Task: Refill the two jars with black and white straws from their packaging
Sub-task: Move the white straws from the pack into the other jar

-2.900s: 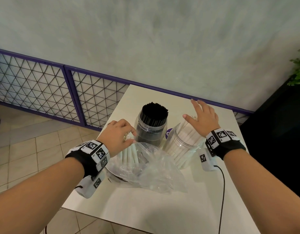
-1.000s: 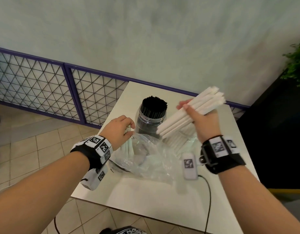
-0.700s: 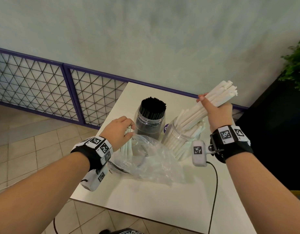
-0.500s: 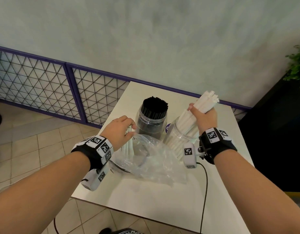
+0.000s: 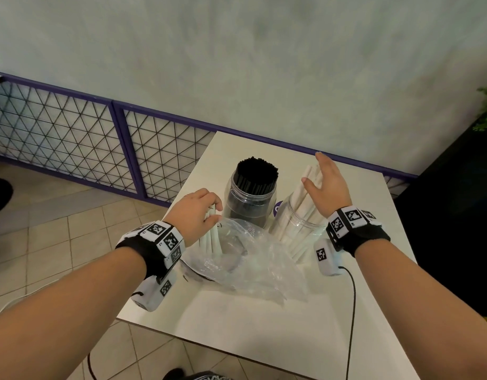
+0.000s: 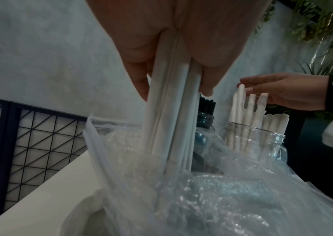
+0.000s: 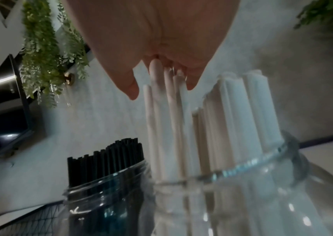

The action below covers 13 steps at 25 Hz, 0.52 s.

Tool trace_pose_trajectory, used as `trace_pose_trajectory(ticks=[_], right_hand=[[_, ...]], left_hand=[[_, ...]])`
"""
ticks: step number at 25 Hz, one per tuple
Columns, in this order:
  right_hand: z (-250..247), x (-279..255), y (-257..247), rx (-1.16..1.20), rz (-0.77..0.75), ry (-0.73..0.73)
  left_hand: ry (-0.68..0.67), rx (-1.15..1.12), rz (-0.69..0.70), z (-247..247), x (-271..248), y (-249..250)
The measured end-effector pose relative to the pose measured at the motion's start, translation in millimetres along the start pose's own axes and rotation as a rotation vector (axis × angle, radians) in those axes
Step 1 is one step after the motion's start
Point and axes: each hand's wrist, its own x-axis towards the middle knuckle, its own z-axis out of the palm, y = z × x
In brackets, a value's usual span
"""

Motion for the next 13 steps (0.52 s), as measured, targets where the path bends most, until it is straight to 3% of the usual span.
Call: trace_pose_trajectory(ticks=[3,7,11,13], right_hand=[[-2.1,6.6,1.4,-0.077,-0.051,-0.102],[11.7,-18.7,6.9,-0.097,-0.122,-0.008],[28.3,-43.4,23.4,-0.349,-0.223,-0.015],[25.8,-45.2,30.1,-0.389,-0.204,0.042]], left_hand=[[-0.008,0.005,-0.008,-0.5,0.8,1.0],[-0.008,0.005,-0.004,-0.7,1.4,0.4],[-0.010,0.002,0.006,-0.7,1.9,0.9],[-0.017,0.008,0.007,-1.3,2.5,1.0]])
